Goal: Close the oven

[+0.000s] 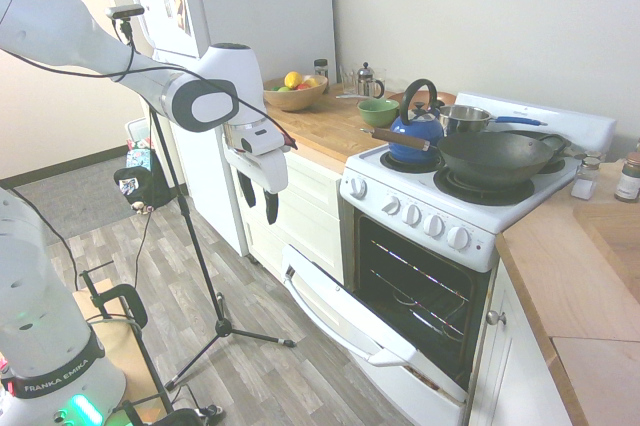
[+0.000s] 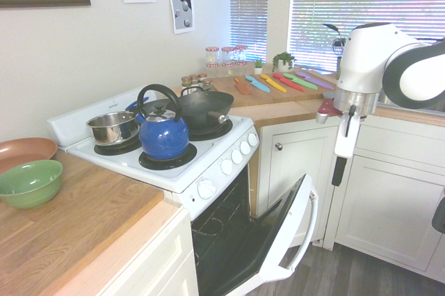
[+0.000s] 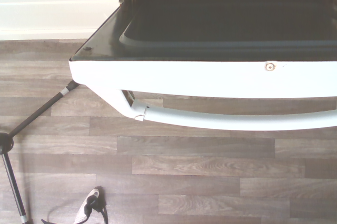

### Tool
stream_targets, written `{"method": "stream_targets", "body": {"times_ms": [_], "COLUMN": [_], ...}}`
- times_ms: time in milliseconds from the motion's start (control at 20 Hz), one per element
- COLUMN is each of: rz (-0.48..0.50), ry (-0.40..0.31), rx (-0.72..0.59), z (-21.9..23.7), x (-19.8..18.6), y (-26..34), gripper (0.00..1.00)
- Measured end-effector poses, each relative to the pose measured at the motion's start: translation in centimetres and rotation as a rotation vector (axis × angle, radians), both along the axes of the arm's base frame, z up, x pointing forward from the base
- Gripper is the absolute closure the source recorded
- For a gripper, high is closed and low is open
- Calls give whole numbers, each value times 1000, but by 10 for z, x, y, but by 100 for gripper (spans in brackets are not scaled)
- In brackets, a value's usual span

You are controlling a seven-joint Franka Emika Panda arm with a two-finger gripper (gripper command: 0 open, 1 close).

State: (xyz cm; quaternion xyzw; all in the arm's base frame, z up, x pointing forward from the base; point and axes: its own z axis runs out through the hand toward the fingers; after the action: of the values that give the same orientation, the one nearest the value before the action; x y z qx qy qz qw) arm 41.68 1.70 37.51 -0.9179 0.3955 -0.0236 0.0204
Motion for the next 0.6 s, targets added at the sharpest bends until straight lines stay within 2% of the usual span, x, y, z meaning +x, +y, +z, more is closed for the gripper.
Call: {"method": "stream_targets", "body": {"times_ms": [150, 250, 600], "rz": [-4, -10, -65], "ry": [10, 41, 146], "rx": [-8, -7, 6], "z": [-4, -17, -96], "x": [1, 2, 6], "y": [0, -1, -18], "gripper": [0, 0, 0]}}
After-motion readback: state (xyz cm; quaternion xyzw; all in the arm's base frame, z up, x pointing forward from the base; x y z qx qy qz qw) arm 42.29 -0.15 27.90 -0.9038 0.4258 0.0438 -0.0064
